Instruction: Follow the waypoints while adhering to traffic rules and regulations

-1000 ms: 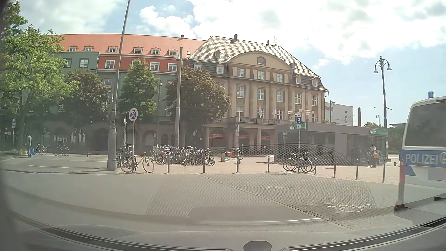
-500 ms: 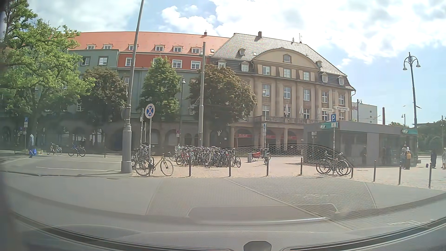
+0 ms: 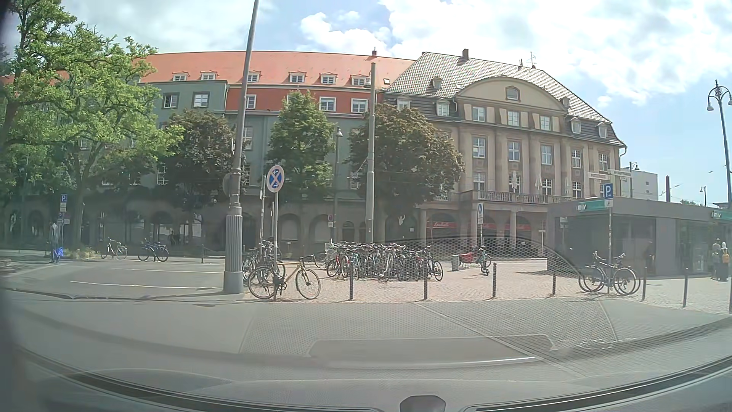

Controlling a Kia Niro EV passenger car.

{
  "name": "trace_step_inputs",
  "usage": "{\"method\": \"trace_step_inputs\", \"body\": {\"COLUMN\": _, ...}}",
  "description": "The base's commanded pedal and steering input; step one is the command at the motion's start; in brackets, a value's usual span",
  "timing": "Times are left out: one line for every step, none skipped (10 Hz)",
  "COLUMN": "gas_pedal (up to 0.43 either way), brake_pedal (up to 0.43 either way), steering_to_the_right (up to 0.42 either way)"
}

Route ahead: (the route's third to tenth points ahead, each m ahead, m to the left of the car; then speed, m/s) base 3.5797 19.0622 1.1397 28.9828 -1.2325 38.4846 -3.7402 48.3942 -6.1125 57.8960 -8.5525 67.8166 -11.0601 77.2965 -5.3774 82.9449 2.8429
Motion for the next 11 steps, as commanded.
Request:
{"method": "trace_step_inputs", "body": {"gas_pedal": 0.0, "brake_pedal": 0.024, "steering_to_the_right": -0.284}}
{"method": "trace_step_inputs", "body": {"gas_pedal": 0.0, "brake_pedal": 0.024, "steering_to_the_right": -0.286}}
{"method": "trace_step_inputs", "body": {"gas_pedal": 0.008, "brake_pedal": 0.03, "steering_to_the_right": -0.289}}
{"method": "trace_step_inputs", "body": {"gas_pedal": 0.02, "brake_pedal": 0.024, "steering_to_the_right": -0.295}}
{"method": "trace_step_inputs", "body": {"gas_pedal": 0.02, "brake_pedal": 0.024, "steering_to_the_right": -0.304}}
{"method": "trace_step_inputs", "body": {"gas_pedal": 0.02, "brake_pedal": 0.03, "steering_to_the_right": -0.315}}
{"method": "trace_step_inputs", "body": {"gas_pedal": 0.02, "brake_pedal": 0.024, "steering_to_the_right": -0.332}}
{"method": "trace_step_inputs", "body": {"gas_pedal": 0.02, "brake_pedal": 0.03, "steering_to_the_right": -0.351}}
{"method": "trace_step_inputs", "body": {"gas_pedal": 0.02, "brake_pedal": 0.03, "steering_to_the_right": -0.367}}
{"method": "trace_step_inputs", "body": {"gas_pedal": 0.02, "brake_pedal": 0.03, "steering_to_the_right": -0.385}}
{"method": "trace_step_inputs", "body": {"gas_pedal": 0.02, "brake_pedal": 0.024, "steering_to_the_right": -0.404}}
